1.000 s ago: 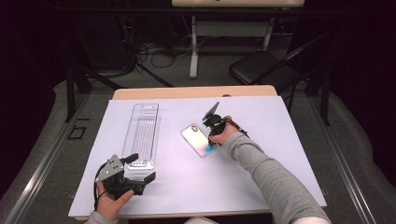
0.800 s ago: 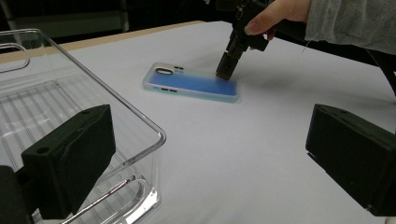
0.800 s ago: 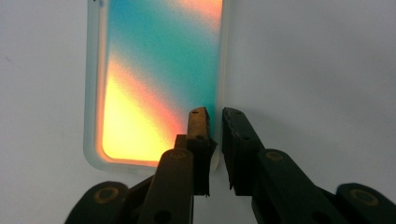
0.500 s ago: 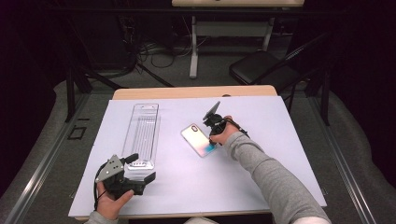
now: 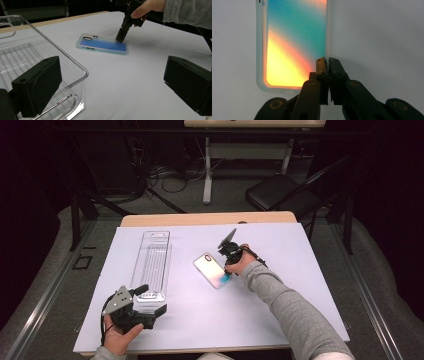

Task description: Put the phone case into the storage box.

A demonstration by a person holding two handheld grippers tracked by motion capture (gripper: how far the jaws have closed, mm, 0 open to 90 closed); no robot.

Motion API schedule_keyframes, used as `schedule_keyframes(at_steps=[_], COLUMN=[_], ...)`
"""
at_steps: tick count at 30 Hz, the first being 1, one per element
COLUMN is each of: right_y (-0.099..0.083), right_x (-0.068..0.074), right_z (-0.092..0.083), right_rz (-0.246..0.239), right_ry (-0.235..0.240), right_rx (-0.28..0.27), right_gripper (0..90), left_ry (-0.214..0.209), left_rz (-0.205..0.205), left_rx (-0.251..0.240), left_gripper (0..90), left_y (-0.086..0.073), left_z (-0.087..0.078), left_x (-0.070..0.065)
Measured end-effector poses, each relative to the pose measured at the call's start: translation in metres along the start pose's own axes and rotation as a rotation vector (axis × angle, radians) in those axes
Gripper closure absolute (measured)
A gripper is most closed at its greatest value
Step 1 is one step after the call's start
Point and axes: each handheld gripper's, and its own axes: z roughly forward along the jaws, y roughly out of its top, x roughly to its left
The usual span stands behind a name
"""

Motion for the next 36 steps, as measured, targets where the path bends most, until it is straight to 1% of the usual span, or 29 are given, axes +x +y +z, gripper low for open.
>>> schedule_keyframes(at_steps=[7,8,10,11,12,13,14,15,16,17,18,19,20,21,22,23,26,27,28,29,31,32,33,34,35,36], right_y=[-0.0001,0.0008,0.001,-0.0006,-0.0031,-0.001,-0.001,-0.001,-0.001,-0.0012,-0.0012,-0.0016,-0.0013,-0.0014,-0.0023,-0.0023,-0.0023,-0.002,-0.0027,-0.0026,-0.0018,-0.0018,-0.0017,-0.0033,-0.0035,-0.0027], right_x=[-0.0006,-0.001,-0.001,-0.0008,-0.0007,-0.0007,-0.0007,-0.0006,-0.0006,0.0001,-0.0011,-0.0013,-0.0016,-0.0023,-0.0021,-0.001,-0.0017,-0.0019,-0.0016,-0.0013,-0.0019,-0.0019,-0.0018,-0.0014,-0.0014,-0.0023], right_z=[-0.0005,-0.0028,-0.0033,0.0002,0.0059,-0.0001,-0.0001,-0.0011,-0.0011,-0.0018,-0.0014,-0.0003,-0.0018,-0.0018,0.0001,-0.0003,-0.0007,-0.0015,-0.0002,-0.0009,-0.003,-0.003,-0.0039,-0.0006,-0.0007,-0.0035], right_rz=[0.002,-0.005,-0.005,0.01,0.028,0.02,0.02,0.024,0.024,0.038,0.024,0.028,0.032,0.024,0.033,0.054,0.04,0.033,0.038,0.04,0.021,0.021,0.018,0.029,0.029,0.016], right_ry=[0.0,-0.008,-0.009,0.004,0.023,0.006,0.006,0.004,0.004,0.004,0.004,0.008,0.008,0.009,0.015,0.02,0.015,0.01,0.014,0.011,0.002,0.002,-0.001,0.01,0.009,-0.001], right_rx=[0.005,0.038,0.045,-0.007,-0.094,-0.007,-0.007,0.006,0.006,0.014,0.007,-0.009,0.012,0.013,-0.016,-0.012,-0.008,0.006,-0.015,-0.006,0.019,0.019,0.032,-0.021,-0.02,0.021], right_gripper=[87.3,87.3,87.4,87.4,87.5,87.5,87.5,87.5,87.5,87.6,87.6,87.6,87.7,87.7,87.7,87.7,87.8,87.8,87.8,87.8,87.8,87.8,87.8,87.9,87.8,87.8], left_ry=[0.003,0.0,0.0,0.0,0.003,0.003,0.003,0.003,0.002,0.009,0.009,0.005,-0.001,0.0,0.0,0.0,0.005,0.004,0.004,0.004,0.004,0.004,0.004,0.004,0.004,0.004], left_rz=[0.001,0.001,0.001,0.001,0.001,0.001,0.0,0.001,0.0,0.001,0.002,0.002,0.001,0.001,0.001,0.002,0.001,0.001,0.001,0.003,0.002,0.003,0.003,0.003,0.002,0.002], left_rx=[0.001,0.001,0.001,0.001,0.002,0.002,0.002,0.001,0.002,0.003,0.002,0.003,0.002,0.002,0.002,0.002,0.003,0.003,0.003,0.004,0.004,0.005,0.005,0.005,0.006,0.005], left_gripper=[1.4,1.4,1.4,1.4,1.4,1.4,1.4,1.4,1.4,1.4,1.4,1.4,1.4,1.4,1.4,1.4,1.4,1.4,1.4,1.4,1.4,1.4,1.4,1.4,1.4,1.4], left_y=[0.0,0.0,0.0,0.0,0.0,0.0,-0.0001,0.0,0.0,0.0,0.0,0.0,0.0,0.0,0.0,0.0,0.0,0.0,0.0,0.0,0.0,0.0,0.0,0.0,0.0,-0.0001], left_z=[0.0,0.0001,0.0001,0.0001,0.0001,0.0001,0.0001,0.0002,0.0001,0.0002,0.0003,0.0003,0.0004,0.0004,0.0004,0.0004,0.0004,0.0004,0.0004,0.0004,0.0005,0.0005,0.0005,0.0006,0.0006,0.0007], left_x=[0.0,0.0,0.0,0.0001,0.0,0.0,0.0001,0.0002,0.0001,-0.0002,-0.0002,0.0001,0.0001,0.0001,0.0001,0.0002,0.0001,0.0002,0.0001,0.0002,0.0001,0.0001,0.0001,0.0002,0.0001,0.0001])
